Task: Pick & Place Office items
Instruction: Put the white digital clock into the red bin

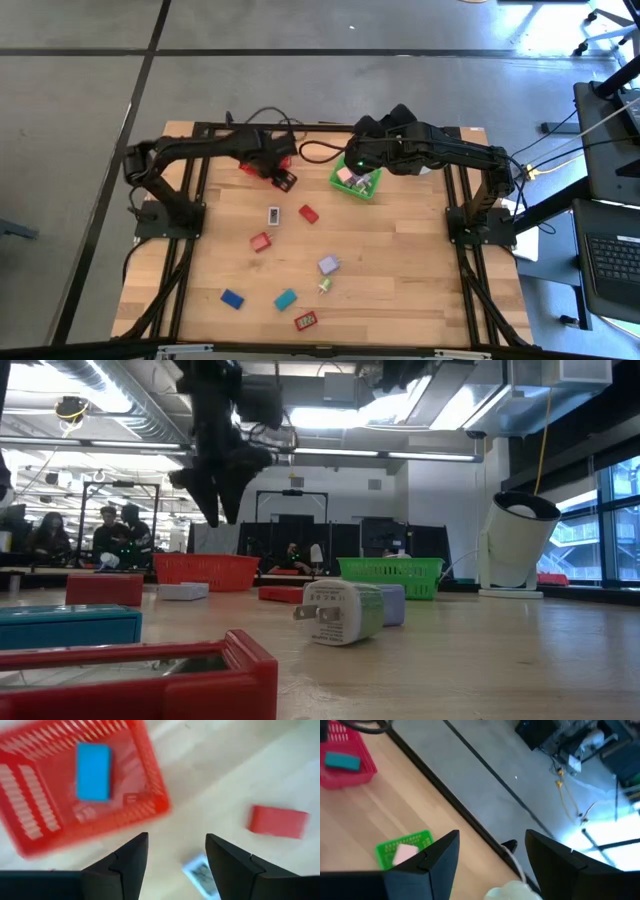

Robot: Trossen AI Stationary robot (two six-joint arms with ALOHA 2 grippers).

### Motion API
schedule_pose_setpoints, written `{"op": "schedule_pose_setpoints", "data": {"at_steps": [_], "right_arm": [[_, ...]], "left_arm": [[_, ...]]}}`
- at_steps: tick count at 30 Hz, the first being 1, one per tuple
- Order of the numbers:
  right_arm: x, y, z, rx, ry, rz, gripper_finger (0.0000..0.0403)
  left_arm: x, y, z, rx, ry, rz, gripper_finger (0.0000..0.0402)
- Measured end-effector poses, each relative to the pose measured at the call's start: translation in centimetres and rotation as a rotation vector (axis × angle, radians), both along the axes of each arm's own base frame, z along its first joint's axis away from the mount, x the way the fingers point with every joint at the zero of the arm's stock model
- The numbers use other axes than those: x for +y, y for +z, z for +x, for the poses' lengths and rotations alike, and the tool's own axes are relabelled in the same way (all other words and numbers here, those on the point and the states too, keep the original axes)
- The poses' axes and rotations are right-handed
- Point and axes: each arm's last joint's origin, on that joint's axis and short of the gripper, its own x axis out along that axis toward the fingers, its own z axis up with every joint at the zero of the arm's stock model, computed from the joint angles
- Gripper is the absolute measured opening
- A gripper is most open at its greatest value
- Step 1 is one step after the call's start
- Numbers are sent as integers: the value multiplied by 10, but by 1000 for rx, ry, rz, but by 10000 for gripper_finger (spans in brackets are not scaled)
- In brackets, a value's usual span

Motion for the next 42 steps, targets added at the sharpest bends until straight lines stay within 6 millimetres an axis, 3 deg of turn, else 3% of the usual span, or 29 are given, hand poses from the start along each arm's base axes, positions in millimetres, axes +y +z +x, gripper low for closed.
{"op": "schedule_pose_setpoints", "data": {"at_steps": [9, 18, 24, 30, 42], "right_arm": [[1, -1, 1, 134, 133, 9, 228], [2, -2, 1, 151, 161, 27, 228], [2, -1, 2, 140, 162, 28, 228], [2, 0, 4, 124, 175, 21, 228], [2, 1, 8, 98, 190, 11, 228]], "left_arm": [[-66, -2, 13, -23, 190, 39, 194], [-99, -26, 3, 9, 381, -14, 229], [-108, -45, -2, -25, 520, -41, 248], [-109, -50, 5, -132, 514, -27, 247], [-108, -73, -7, -121, 591, 5, 248]]}}
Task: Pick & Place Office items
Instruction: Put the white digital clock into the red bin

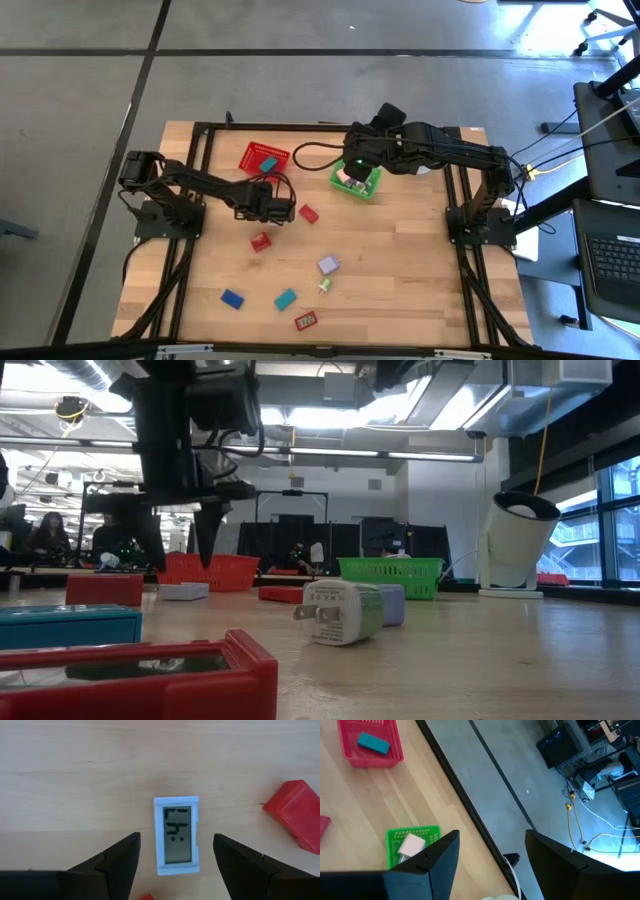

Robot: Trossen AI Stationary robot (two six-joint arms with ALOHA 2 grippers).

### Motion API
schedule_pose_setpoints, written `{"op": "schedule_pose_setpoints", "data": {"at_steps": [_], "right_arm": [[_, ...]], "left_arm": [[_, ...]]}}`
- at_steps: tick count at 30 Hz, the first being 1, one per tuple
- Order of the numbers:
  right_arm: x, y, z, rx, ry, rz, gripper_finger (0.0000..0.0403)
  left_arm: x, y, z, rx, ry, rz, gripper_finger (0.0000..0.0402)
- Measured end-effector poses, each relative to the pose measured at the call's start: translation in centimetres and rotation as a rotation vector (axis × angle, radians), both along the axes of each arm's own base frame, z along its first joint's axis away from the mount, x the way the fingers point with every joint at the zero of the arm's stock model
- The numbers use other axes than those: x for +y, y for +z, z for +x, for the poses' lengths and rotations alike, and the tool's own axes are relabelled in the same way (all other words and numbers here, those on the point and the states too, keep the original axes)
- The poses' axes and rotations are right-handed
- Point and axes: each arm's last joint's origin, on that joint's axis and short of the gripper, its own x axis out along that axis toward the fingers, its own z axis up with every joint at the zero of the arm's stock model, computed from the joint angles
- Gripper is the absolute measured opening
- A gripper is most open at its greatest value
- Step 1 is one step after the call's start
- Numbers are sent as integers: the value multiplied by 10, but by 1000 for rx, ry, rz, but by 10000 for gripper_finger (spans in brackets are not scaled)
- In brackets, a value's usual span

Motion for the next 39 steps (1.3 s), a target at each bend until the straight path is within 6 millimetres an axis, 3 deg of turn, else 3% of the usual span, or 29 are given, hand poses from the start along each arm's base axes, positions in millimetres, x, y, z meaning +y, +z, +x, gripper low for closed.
{"op": "schedule_pose_setpoints", "data": {"at_steps": [14, 20, 28, 34, 39], "right_arm": [[0, 0, 0, -6, 0, 0, 228], [0, 0, 0, -10, -3, 1, 228], [0, 1, 1, -19, 1, 8, 228], [1, 1, 3, -34, 9, 24, 228], [1, 2, 5, -64, 13, 23, 228]], "left_arm": [[1, -31, 11, 68, -150, 77, 248], [1, -36, 12, 85, -139, 50, 228], [1, -30, 11, 60, -139, 49, 143], [2, -12, 13, -42, -189, 64, 143], [5, 18, 19, -233, -248, 208, 146]]}}
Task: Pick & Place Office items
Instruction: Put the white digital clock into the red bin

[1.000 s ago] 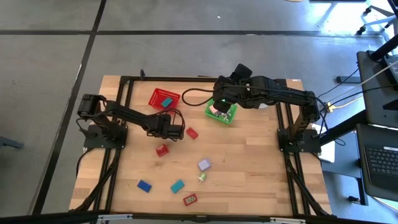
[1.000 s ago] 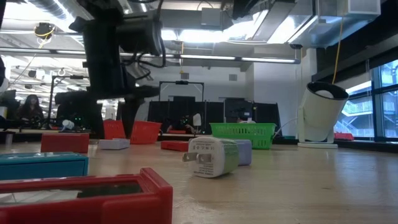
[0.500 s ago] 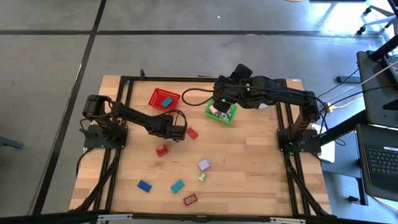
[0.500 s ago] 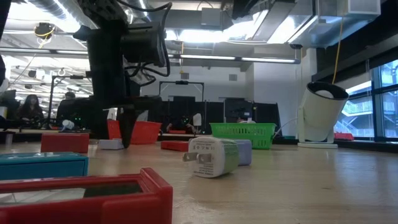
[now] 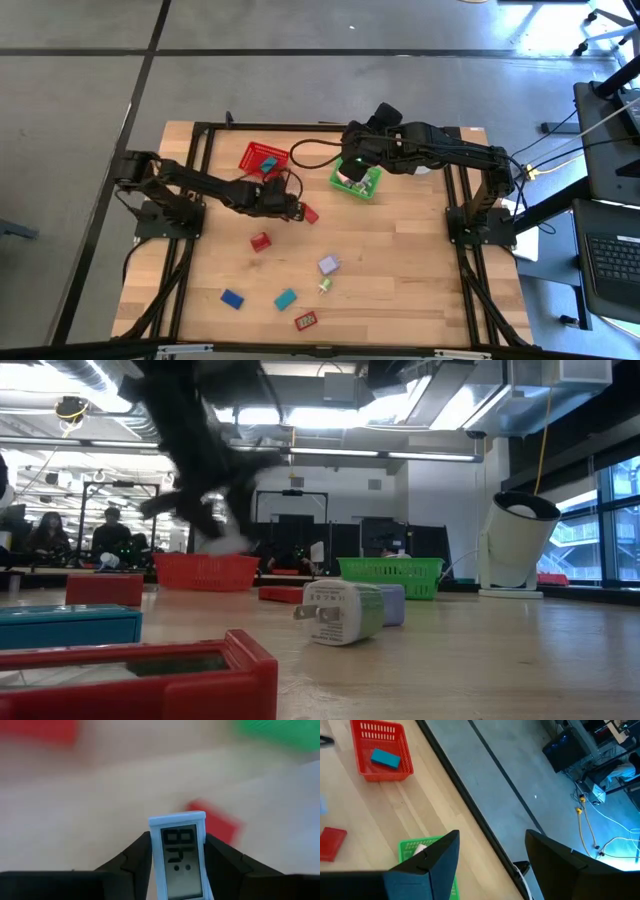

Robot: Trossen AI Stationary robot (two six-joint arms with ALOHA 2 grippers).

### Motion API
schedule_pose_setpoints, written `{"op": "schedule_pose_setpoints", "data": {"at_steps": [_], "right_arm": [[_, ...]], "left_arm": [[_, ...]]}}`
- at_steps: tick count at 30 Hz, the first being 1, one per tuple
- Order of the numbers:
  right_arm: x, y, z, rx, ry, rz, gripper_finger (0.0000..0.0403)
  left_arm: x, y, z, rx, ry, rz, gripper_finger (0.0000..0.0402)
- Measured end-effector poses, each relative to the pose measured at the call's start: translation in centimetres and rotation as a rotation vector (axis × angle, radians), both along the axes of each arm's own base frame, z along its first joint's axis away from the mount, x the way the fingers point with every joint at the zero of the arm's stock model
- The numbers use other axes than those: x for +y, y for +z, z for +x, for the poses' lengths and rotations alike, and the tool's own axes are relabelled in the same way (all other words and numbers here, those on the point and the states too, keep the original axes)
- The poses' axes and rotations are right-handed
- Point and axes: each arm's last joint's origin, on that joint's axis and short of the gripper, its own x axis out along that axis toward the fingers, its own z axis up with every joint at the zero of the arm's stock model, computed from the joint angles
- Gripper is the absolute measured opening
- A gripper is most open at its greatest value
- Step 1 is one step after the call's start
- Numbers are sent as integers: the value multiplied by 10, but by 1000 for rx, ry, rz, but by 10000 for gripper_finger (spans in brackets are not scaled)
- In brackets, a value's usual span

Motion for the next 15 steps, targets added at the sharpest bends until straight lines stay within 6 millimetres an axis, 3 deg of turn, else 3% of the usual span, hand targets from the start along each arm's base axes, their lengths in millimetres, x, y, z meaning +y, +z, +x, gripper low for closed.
{"op": "schedule_pose_setpoints", "data": {"at_steps": [6, 15], "right_arm": [[0, 1, 1, -12, 0, -2, 228], [0, 2, 2, -36, -13, -16, 228]], "left_arm": [[4, 56, 7, -288, -152, 318, 146], [6, 127, -9, -517, -274, 721, 146]]}}
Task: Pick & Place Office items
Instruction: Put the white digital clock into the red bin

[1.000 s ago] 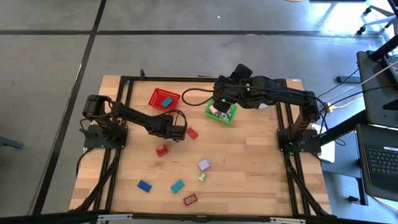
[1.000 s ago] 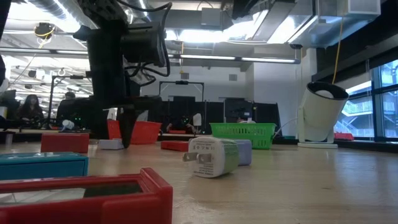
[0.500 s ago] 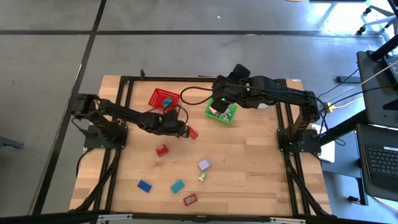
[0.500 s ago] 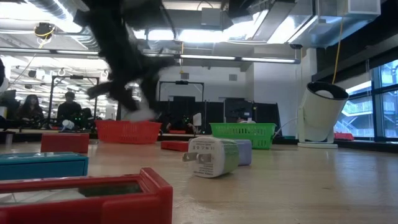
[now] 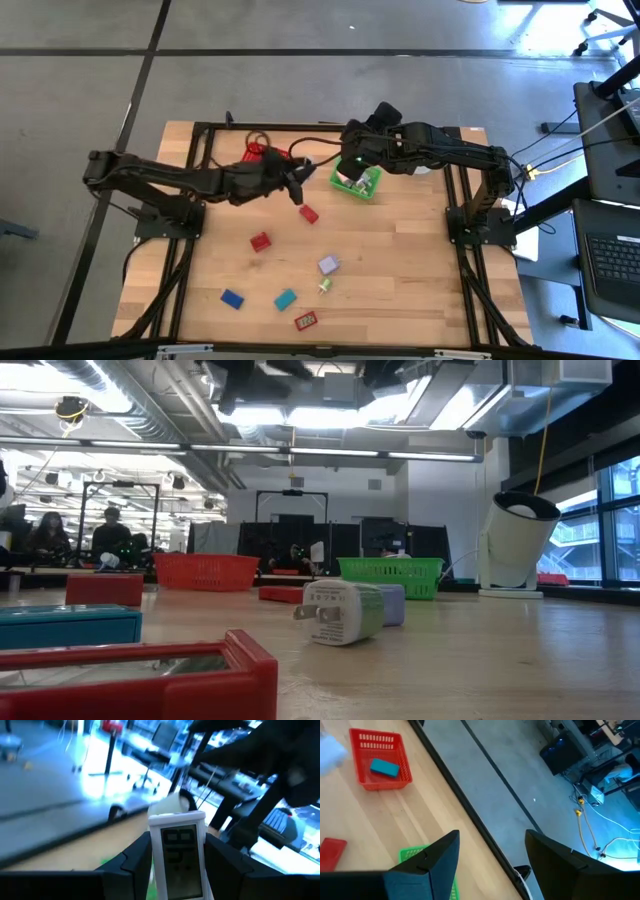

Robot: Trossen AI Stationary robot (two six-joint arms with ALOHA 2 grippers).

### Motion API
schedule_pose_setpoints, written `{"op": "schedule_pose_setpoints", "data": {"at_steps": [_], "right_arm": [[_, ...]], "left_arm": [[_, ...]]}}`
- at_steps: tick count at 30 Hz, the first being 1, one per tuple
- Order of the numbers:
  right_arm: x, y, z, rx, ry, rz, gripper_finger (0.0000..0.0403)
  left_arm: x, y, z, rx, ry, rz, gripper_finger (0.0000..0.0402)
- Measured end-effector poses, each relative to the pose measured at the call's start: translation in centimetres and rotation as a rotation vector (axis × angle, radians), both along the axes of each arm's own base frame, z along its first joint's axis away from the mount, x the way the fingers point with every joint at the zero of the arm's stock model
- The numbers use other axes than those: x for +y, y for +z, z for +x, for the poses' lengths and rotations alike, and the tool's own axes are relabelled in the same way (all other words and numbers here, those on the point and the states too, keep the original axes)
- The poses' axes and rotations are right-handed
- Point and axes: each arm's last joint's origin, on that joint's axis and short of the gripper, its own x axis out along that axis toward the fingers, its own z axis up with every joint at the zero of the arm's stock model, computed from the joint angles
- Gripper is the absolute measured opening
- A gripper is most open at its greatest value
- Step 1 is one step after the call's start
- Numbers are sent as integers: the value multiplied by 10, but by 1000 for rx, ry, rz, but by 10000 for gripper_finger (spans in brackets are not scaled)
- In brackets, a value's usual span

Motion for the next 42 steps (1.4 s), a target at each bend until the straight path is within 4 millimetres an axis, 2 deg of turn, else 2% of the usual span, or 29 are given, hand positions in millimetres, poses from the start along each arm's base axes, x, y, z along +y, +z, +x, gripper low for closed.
{"op": "schedule_pose_setpoints", "data": {"at_steps": [5, 10, 14, 20, 26, 34, 42], "right_arm": [[1, 1, 0, -3, -10, -25, 228], [3, -1, 1, 33, 70, 32, 228], [6, -2, 3, 19, 138, 135, 228], [11, -4, 6, 5, 248, 300, 228], [15, -5, 6, 4, 329, 423, 228], [16, -5, 7, -4, 358, 462, 228], [16, -4, 8, -20, 361, 459, 228]], "left_arm": [[0, 15, -8, -24, -20, 110, 146], [9, 14, -12, 41, 55, 156, 146], [30, -3, -17, 185, 163, 91, 146], [69, -39, -38, 437, 304, -171, 146], [98, -64, -55, 623, 404, -333, 146], [120, -99, -53, 809, 450, -442, 146], [142, -129, -49, 882, 486, -526, 146]]}}
